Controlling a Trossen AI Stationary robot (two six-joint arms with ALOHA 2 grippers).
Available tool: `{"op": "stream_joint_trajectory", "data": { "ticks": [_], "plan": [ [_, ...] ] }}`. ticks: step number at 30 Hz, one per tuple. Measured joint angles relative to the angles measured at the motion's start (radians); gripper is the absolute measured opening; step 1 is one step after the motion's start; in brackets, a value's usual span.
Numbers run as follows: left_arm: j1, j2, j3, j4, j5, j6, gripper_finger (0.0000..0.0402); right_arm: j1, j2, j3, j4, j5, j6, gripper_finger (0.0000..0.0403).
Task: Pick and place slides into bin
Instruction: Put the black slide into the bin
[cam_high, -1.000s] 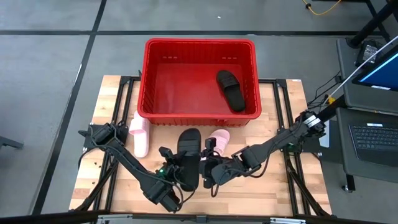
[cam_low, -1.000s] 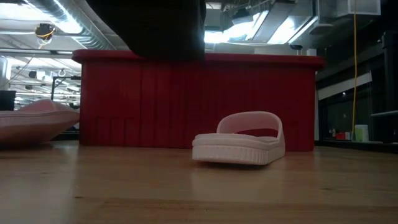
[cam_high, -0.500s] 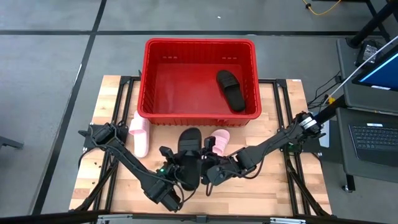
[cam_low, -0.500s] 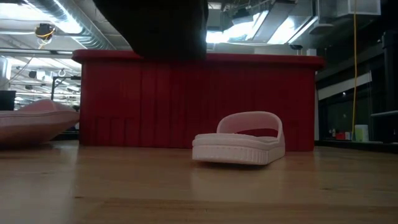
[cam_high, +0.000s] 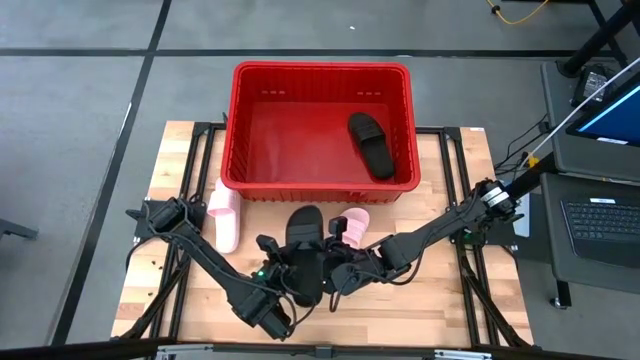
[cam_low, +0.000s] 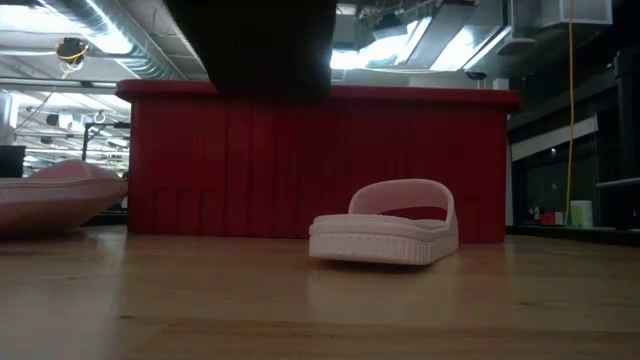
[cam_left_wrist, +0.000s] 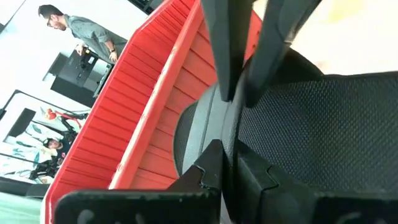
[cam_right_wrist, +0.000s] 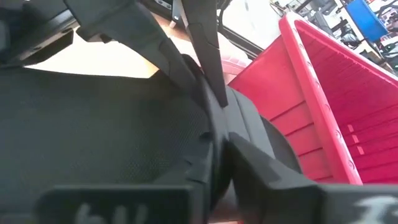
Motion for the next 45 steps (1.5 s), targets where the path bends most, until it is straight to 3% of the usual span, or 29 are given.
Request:
{"op": "stream_joint_trajectory", "data": {
  "ticks": [2, 11, 19, 24, 27, 30, 34, 37, 40, 45],
  "plan": [
    [0.0, 0.0, 0.0, 0.002, -0.003, 0.0, 0.0026, 0.0, 0.0, 0.0, -0.008, 0.002, 0.008, 0.0017],
    [-0.024, 0.0, 0.005, -0.003, -0.051, 0.026, 0.0074, -0.003, 0.0, 0.0, -0.015, 0.001, 0.0, 0.0016],
    [-0.087, 0.0, 0.13, -0.022, -0.054, 0.147, 0.0096, 0.003, -0.025, -0.002, -0.009, 0.004, -0.002, 0.0016],
    [-0.136, -0.001, 0.196, -0.105, -0.091, 0.177, 0.0097, 0.028, -0.057, -0.002, 0.008, 0.07, -0.034, 0.0016],
    [-0.166, -0.008, 0.214, -0.14, -0.171, 0.142, 0.009, 0.057, -0.073, -0.002, 0.011, 0.159, -0.08, 0.0016],
    [-0.197, -0.039, 0.214, -0.141, -0.222, 0.127, 0.0073, 0.076, -0.1, -0.002, 0.029, 0.18, -0.116, 0.0016],
    [-0.214, -0.094, 0.197, -0.142, -0.216, 0.044, 0.0037, 0.086, -0.141, -0.002, 0.021, 0.183, -0.119, 0.0016],
    [-0.229, -0.124, 0.175, -0.141, -0.204, 0.006, 0.0008, 0.091, -0.176, -0.002, 0.014, 0.243, -0.144, 0.0016],
    [-0.242, -0.142, 0.152, -0.141, -0.202, -0.006, 0.0004, 0.091, -0.213, -0.002, 0.002, 0.301, -0.173, 0.0016],
    [-0.252, -0.154, 0.088, -0.14, -0.203, -0.068, 0.0001, 0.071, -0.279, -0.002, -0.061, 0.305, -0.175, 0.0016]
  ]
}}
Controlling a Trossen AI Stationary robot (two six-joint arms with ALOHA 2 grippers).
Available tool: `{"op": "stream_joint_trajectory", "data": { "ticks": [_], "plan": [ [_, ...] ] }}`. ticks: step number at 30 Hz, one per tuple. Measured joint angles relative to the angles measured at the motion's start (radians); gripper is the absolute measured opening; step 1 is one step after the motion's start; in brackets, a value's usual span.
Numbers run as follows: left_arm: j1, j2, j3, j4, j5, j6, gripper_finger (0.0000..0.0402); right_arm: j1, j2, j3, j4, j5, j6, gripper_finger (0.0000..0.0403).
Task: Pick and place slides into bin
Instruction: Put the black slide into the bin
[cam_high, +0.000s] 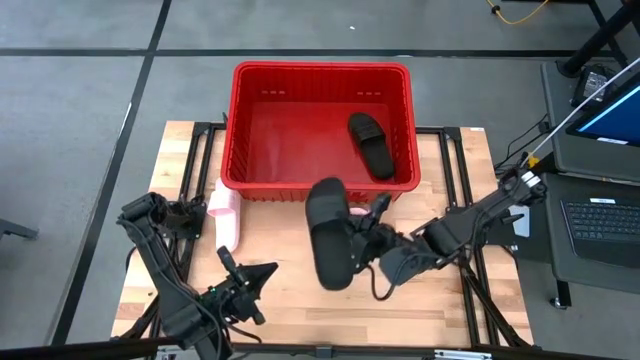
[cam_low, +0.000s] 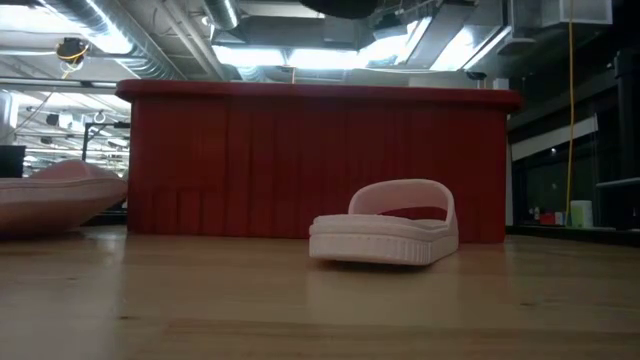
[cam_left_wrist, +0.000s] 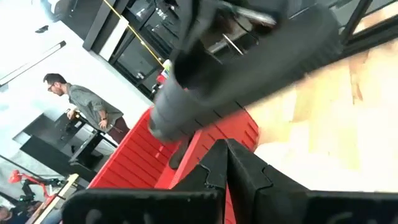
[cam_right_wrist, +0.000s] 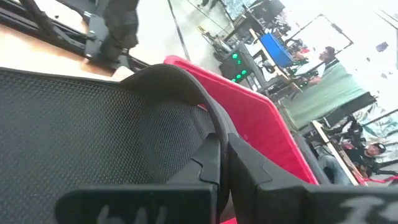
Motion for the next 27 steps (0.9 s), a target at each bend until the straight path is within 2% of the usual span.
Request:
{"op": "stream_joint_trajectory", "data": {
  "ticks": [11, 16, 24, 27],
  "plan": [
    [0.003, -0.016, -0.214, 0.002, -0.015, -0.183, 0.0001, -0.18, -0.097, -0.013, -0.091, -0.021, -0.045, 0.0016],
    [0.055, -0.117, -0.306, 0.0, -0.014, -0.248, 0.0001, -0.301, -0.109, -0.013, -0.092, -0.122, -0.095, 0.0016],
    [0.137, -0.317, -0.413, -0.001, -0.007, -0.19, 0.0001, -0.492, -0.12, -0.014, -0.071, -0.343, -0.154, 0.0016],
    [0.143, -0.372, -0.461, 0.001, -0.003, -0.184, 0.0001, -0.533, -0.12, -0.014, -0.059, -0.362, -0.171, 0.0016]
  ]
}}
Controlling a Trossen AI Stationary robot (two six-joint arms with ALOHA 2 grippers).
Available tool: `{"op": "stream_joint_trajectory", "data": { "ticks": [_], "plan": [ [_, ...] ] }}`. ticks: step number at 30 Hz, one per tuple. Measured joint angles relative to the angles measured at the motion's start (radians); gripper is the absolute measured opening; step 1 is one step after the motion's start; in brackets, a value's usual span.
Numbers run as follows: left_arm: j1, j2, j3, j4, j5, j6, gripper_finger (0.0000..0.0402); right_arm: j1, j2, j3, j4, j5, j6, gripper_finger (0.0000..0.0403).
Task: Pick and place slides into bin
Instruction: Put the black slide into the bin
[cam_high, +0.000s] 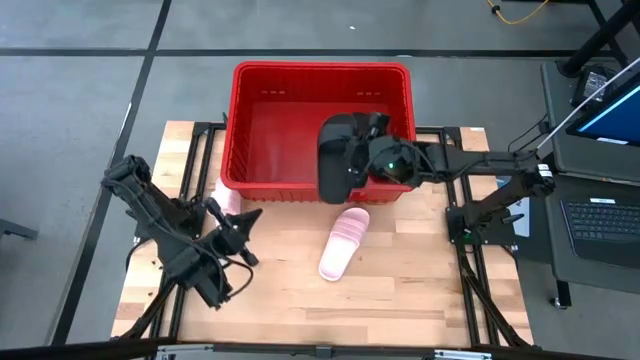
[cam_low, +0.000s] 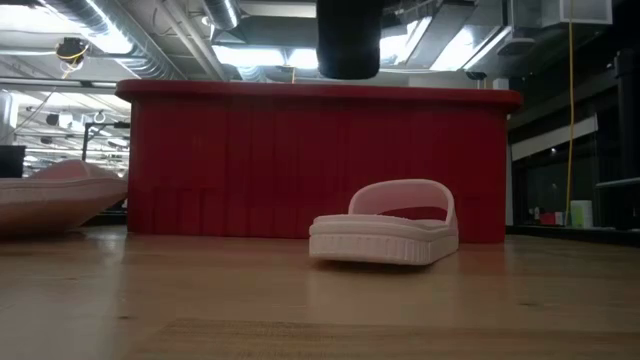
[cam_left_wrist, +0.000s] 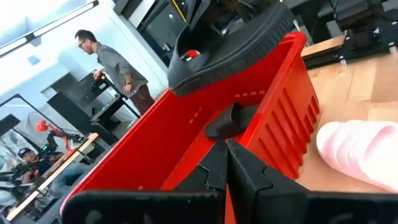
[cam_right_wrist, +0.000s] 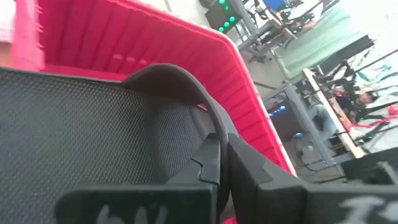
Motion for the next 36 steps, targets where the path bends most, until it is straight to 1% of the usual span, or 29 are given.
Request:
{"op": "stream_joint_trajectory", "data": {
  "ticks": [4, 7, 10, 13, 17, 22, 26, 32, 36],
  "plan": [
    [-0.036, -0.047, -0.079, 0.014, 0.003, -0.033, 0.0001, -0.022, 0.0, 0.0, 0.022, -0.001, -0.036, 0.0016],
    [-0.07, -0.08, -0.133, 0.029, -0.018, -0.061, 0.0001, -0.03, 0.0, 0.0, 0.065, -0.006, -0.085, 0.0016],
    [-0.09, -0.123, -0.16, 0.026, -0.054, -0.082, 0.0001, -0.046, -0.003, 0.0, 0.109, -0.039, -0.131, 0.0016],
    [-0.085, -0.166, -0.166, 0.025, -0.07, -0.033, 0.0001, -0.076, -0.004, 0.0, 0.143, -0.08, -0.164, 0.0016],
    [-0.041, -0.247, -0.166, 0.025, -0.108, 0.065, 0.0001, -0.128, -0.004, 0.0, 0.175, -0.093, -0.19, 0.0016],
    [0.037, -0.353, -0.166, 0.025, -0.11, 0.17, 0.0001, -0.218, -0.004, 0.0, 0.175, -0.218, -0.192, 0.0016],
    [0.072, -0.414, -0.166, 0.025, -0.113, 0.239, 0.0001, -0.287, -0.004, 0.0, 0.182, -0.315, -0.193, 0.0016],
    [0.069, -0.483, -0.166, 0.026, -0.109, 0.376, 0.0001, -0.38, -0.003, 0.0, 0.233, -0.45, -0.237, 0.0016],
    [0.028, -0.514, -0.165, 0.034, -0.107, 0.382, 0.0001, -0.43, 0.015, 0.0, 0.265, -0.547, -0.239, 0.0016]
  ]
}}
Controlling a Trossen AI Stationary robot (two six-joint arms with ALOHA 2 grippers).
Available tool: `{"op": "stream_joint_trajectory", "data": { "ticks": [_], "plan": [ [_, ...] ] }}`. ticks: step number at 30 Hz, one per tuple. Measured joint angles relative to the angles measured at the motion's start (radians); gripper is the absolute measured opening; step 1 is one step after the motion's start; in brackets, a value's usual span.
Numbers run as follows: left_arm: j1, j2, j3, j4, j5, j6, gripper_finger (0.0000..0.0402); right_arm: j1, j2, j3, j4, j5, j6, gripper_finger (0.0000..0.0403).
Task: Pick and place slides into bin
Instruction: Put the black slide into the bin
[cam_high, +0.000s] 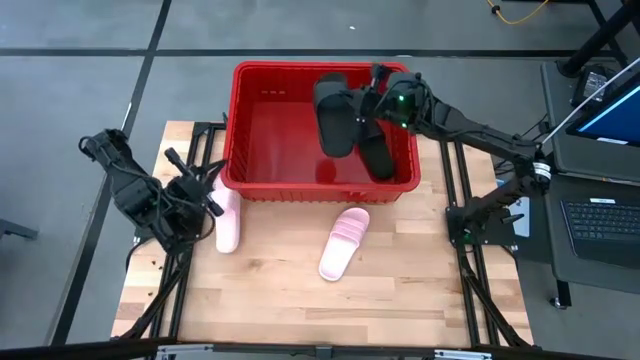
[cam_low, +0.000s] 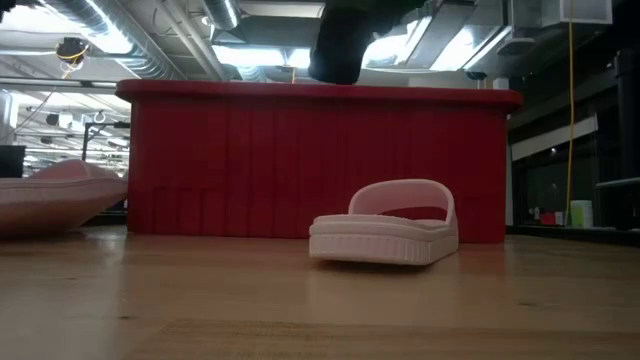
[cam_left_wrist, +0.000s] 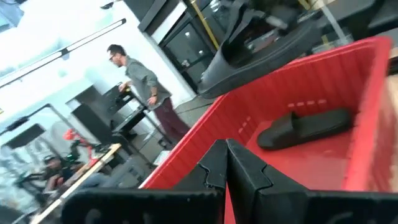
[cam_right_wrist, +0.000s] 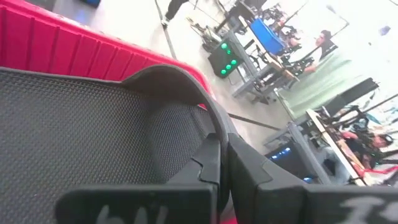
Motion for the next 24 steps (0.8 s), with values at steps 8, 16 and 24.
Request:
{"op": "stream_joint_trajectory", "data": {
  "ticks": [8, 16, 24],
  "plan": [
    [-0.11, -0.001, 0.0, 0.057, 0.079, -0.072, 0.0001, -0.052, 0.058, 0.0, 0.011, -0.008, -0.028, 0.0016],
    [-0.13, -0.064, 0.053, 0.186, 0.073, -0.048, 0.0001, -0.039, 0.065, 0.035, 0.022, -0.007, 0.007, 0.0016],
    [-0.115, -0.076, 0.144, 0.449, 0.22, 0.456, 0.0001, -0.006, 0.065, 0.059, -0.035, 0.042, 0.048, 0.0016]
  ]
}}
